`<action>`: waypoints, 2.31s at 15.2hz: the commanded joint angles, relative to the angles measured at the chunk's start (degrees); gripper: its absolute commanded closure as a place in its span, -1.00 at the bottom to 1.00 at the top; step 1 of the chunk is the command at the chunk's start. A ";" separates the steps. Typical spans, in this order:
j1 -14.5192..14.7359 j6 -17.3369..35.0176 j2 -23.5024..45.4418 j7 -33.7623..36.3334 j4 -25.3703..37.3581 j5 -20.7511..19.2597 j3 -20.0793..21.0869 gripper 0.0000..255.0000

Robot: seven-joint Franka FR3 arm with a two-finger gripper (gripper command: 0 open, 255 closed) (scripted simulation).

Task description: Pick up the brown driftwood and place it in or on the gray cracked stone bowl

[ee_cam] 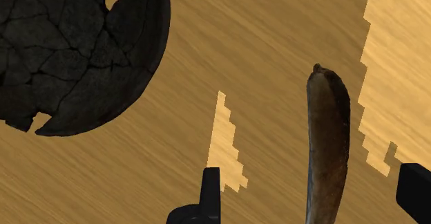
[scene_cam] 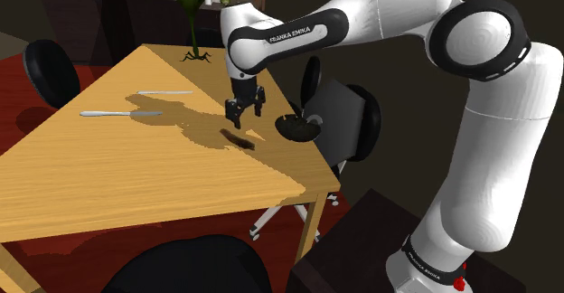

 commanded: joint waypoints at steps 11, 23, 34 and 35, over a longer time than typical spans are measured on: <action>0.57 4.75 5.99 0.94 1.29 -1.66 -0.26 -1.00; 0.57 4.75 5.99 0.94 1.29 -1.66 -0.26 1.00; 3.44 -5.53 17.99 7.97 21.75 -0.19 -1.01 -1.00; 3.38 -4.79 18.04 8.02 21.05 -0.23 -1.04 -1.00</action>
